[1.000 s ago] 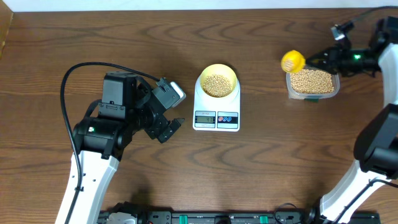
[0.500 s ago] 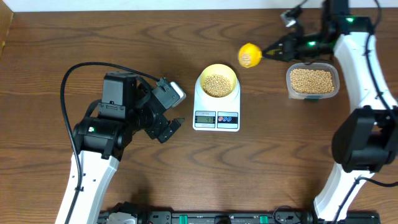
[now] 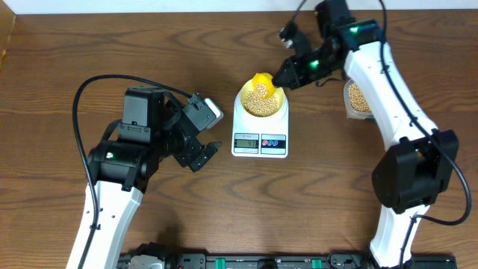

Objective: Scoop item into bowl and weigh 50g on scale
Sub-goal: 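Carry the scoop left over the yellow bowl on the scale, then tilt the scoop with the right gripper to pour beans into the bowl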

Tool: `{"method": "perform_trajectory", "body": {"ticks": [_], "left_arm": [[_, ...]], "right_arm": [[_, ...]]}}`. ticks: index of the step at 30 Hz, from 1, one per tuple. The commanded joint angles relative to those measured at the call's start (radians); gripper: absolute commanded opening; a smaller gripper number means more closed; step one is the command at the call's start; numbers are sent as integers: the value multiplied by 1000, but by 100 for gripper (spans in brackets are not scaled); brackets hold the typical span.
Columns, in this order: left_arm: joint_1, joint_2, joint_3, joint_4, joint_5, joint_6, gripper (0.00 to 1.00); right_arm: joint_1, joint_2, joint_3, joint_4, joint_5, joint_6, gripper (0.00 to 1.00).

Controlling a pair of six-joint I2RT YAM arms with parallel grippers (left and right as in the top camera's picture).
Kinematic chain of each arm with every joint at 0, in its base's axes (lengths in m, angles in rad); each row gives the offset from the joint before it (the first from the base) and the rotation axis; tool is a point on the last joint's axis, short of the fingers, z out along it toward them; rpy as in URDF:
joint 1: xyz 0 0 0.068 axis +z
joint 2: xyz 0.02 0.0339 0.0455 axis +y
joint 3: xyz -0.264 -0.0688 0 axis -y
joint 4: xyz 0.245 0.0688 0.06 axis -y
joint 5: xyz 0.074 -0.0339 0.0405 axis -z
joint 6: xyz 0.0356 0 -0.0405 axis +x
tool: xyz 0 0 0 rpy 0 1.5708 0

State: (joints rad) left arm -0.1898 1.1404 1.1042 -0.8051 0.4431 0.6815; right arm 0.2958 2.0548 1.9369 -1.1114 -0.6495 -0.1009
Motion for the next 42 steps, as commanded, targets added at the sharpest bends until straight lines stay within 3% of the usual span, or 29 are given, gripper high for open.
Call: {"method": "perform_trajectory", "body": {"ticks": [1, 27, 42], "left_arm": [[5, -11, -8, -2, 10, 6, 94], [5, -11, -8, -2, 10, 6, 94], [5, -11, -8, -2, 10, 6, 94]], "right_arm": [[29, 2, 45, 0, 129, 10, 1], [130, 2, 79, 5, 354, -106, 1], [-5, 2, 79, -6, 16, -45, 1]]}}
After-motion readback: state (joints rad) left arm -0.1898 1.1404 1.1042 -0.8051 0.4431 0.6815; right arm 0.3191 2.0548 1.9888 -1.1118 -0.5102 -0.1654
